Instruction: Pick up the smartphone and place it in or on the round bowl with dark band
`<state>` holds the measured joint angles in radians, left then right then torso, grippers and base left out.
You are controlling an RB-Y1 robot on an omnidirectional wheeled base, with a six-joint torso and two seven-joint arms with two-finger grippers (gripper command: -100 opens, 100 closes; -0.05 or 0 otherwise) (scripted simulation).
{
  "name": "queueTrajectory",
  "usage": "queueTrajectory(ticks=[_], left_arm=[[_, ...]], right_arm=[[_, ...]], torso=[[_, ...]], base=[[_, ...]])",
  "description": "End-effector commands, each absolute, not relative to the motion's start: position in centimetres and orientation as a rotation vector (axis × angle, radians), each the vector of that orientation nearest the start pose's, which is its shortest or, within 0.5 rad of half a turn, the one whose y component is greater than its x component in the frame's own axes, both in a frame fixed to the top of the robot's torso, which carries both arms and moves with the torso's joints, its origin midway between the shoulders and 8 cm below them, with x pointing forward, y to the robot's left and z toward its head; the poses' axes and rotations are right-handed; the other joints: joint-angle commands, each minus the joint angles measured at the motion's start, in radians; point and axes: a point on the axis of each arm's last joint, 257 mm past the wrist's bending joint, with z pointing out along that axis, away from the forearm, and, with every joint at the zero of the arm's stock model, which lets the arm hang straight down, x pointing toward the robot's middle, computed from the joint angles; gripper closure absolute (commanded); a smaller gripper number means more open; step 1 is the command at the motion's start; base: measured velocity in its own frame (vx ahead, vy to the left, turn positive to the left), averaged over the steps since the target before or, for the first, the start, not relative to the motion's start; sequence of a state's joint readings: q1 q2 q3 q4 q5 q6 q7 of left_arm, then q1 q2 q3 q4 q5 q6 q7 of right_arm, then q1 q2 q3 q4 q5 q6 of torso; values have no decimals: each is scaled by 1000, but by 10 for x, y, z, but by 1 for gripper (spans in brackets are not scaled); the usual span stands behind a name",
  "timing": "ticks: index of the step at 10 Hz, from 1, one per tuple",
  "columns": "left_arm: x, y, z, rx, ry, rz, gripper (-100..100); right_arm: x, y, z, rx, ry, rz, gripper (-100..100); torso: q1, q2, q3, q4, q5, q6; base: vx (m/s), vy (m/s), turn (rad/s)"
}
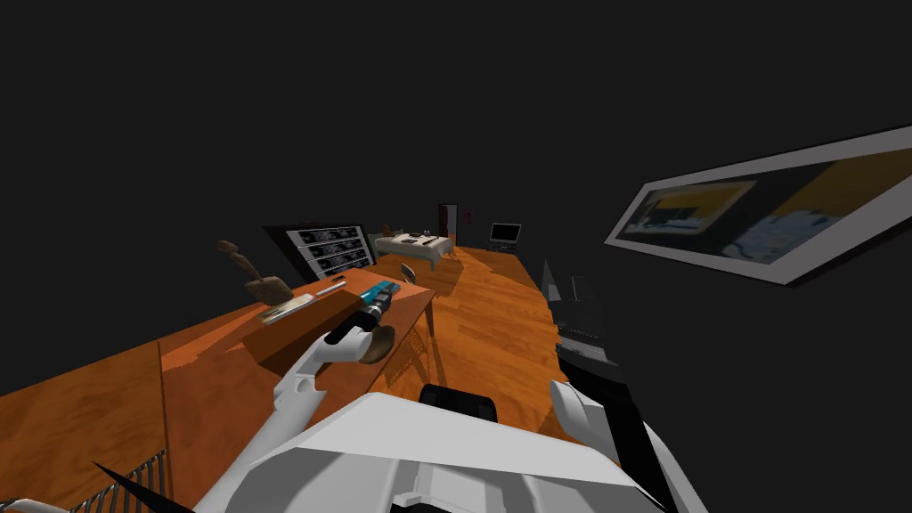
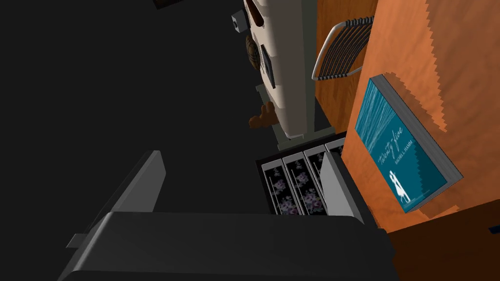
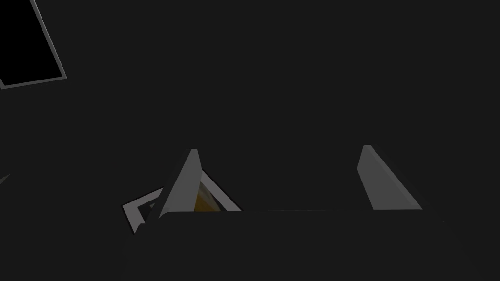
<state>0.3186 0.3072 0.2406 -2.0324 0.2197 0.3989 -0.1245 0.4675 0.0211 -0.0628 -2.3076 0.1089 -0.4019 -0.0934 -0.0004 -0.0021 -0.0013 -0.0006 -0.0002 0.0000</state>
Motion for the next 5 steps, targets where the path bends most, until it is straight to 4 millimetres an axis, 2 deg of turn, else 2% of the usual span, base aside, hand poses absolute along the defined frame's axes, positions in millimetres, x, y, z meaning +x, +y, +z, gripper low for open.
queueTrajectory(ticks=[1,2,4,5], left_arm=[[437,427,-206,-1278,1335,-737,-100],[437,437,-219,-1316,1363,-708,-100],[435,438,-227,-1342,1384,-692,-100],[435,448,-240,-1377,1410,-664,-100]], right_arm=[[355,-291,28,675,653,1252,0],[355,-291,28,675,653,1252,0],[355,-291,28,675,653,1252,0],[355,-291,28,675,653,1252,0]], torso=[[0,0,0,0,0,0],[0,1,0,0,0,0],[0,0,0,0,0,0],[0,1,1,0,0,0]], base=[[16,-9,-1],[29,-15,-3],[22,-12,0],[26,-13,-8]])
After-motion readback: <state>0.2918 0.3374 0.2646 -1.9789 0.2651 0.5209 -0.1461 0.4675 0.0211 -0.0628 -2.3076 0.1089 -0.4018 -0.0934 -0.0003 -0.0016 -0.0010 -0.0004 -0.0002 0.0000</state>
